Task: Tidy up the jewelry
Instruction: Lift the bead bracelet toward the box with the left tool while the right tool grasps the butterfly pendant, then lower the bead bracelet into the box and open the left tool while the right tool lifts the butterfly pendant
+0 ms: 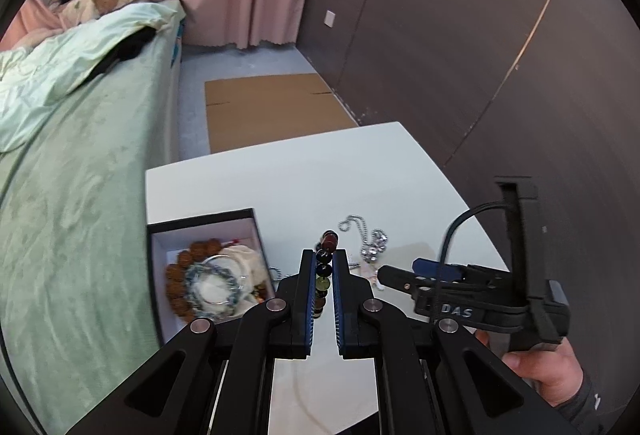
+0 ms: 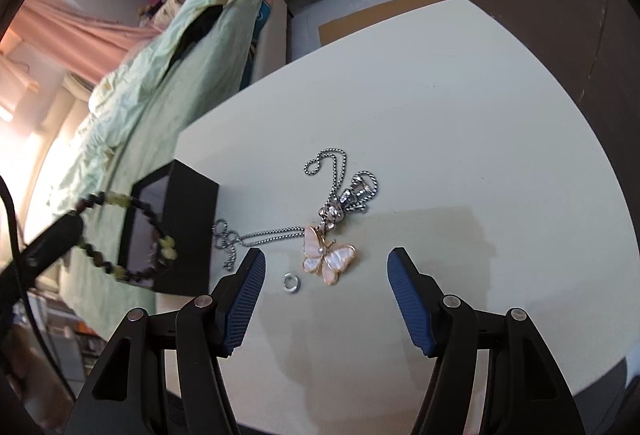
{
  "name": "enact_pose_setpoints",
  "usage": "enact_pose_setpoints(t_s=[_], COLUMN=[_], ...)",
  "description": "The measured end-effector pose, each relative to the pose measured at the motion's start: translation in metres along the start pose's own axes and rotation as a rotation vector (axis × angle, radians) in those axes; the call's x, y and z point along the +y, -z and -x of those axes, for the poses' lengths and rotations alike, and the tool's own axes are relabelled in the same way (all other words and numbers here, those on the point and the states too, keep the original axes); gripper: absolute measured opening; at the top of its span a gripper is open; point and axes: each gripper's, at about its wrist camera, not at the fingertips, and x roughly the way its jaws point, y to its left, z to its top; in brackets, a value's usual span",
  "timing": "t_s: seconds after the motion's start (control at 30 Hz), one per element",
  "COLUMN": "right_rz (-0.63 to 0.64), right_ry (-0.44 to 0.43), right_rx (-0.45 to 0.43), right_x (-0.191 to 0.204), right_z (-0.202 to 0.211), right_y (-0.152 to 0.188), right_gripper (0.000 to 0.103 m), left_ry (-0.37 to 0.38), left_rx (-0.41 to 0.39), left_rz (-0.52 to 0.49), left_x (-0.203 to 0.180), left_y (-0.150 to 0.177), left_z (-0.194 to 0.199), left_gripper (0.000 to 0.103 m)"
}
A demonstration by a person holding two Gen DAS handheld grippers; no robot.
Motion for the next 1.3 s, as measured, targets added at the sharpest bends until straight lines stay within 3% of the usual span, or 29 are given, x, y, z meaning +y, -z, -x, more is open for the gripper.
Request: enact_pose_setpoints(t_s=[0.07, 0.23, 0.3, 0.37, 0.6, 0.87, 1.3], right_rz=[0.014, 0.035, 0.050, 0.070, 0.060, 0.021, 0.098], right_ry=[0.019, 0.060, 0.080, 0.117, 0.071, 0.004, -0.108], right_rx=[0.012, 0.027, 0.035, 0.051, 0.086, 0.050, -0.031], right_x=[0.002, 0.002, 0.003, 0.004, -0.005, -0.009, 0.055], right_z=[-0.006, -0.015, -0.014, -0.014, -0.008, 0.015, 0.050], right_y=[-0.001, -0.005, -0.005, -0.006, -0.004, -0.003, -0.017], right_gripper=[0.055, 0.047, 0.040, 0.026, 0.026, 0.026, 0.026], left_ry=[-0.003, -0.010, -0.010, -0.011, -0.017, -0.046, -0.065], left_rx=[-0.004, -0.007, -0.008, -0.008, -0.005, 0.008, 0.003], left_rz=[0.008, 0.025, 0.032, 0.040, 0.066, 0.100, 0.172], left_x=[0.006, 0.016, 0.019, 0.022, 0.032, 0.043, 0.070], left_y=[-0.001, -0.001, -0.002, -0.002, -0.002, 0.002, 0.008], left_z=[0.002, 0.003, 0.003, 0.002, -0.001, -0.003, 0.005], left_gripper=[0.008, 0.008, 0.008, 0.008, 0.008, 0.008, 0.009])
